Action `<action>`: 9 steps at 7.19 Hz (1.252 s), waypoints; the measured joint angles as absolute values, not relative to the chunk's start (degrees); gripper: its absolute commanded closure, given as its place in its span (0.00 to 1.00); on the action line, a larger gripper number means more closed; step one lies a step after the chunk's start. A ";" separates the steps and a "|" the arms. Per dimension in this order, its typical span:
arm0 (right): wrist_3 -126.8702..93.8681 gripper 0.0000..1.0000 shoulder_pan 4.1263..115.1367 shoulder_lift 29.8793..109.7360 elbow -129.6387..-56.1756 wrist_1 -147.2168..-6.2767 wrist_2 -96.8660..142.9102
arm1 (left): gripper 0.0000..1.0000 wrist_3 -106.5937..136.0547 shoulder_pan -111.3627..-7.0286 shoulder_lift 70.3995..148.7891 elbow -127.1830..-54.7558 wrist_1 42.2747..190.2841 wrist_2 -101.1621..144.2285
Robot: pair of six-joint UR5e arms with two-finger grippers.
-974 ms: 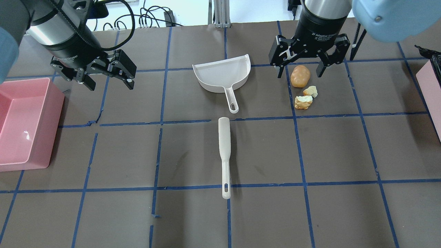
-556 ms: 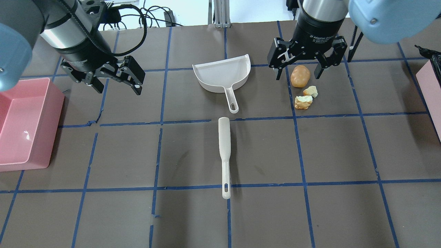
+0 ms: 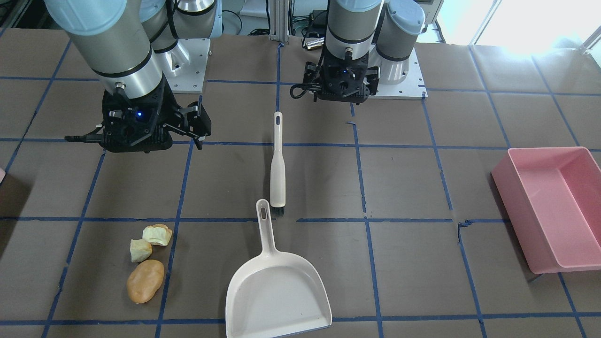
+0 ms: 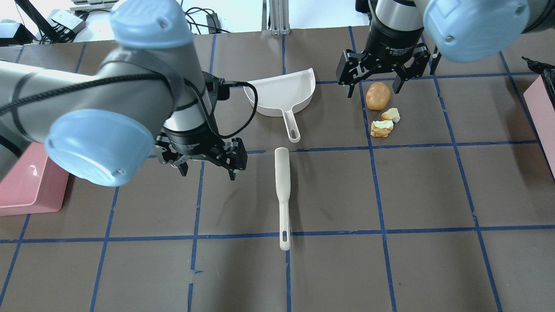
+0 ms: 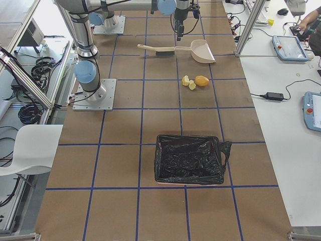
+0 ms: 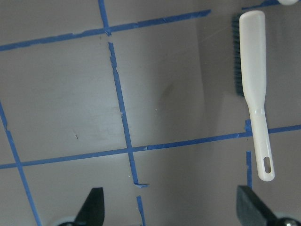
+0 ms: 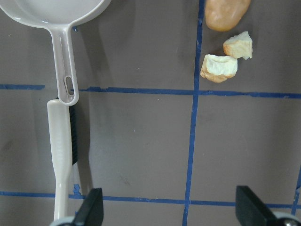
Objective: Sweep and dump trash in nearest bin
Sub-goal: 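Grasp the white brush handle with the left gripper while the right descends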
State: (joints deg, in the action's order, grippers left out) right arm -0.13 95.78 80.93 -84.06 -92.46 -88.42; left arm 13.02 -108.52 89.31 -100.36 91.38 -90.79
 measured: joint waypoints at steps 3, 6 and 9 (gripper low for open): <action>1.62 0.00 95.84 78.90 -84.28 -96.46 -88.67 | 0.02 26.34 -119.76 97.00 -106.05 78.49 -90.96; 3.71 0.00 95.88 76.96 -84.41 -99.73 -89.49 | 0.03 26.39 -122.17 100.07 -113.00 64.14 -91.04; 4.23 0.00 95.98 76.40 -85.00 -100.12 -89.81 | 0.07 25.51 -122.28 100.77 -115.12 60.91 -89.59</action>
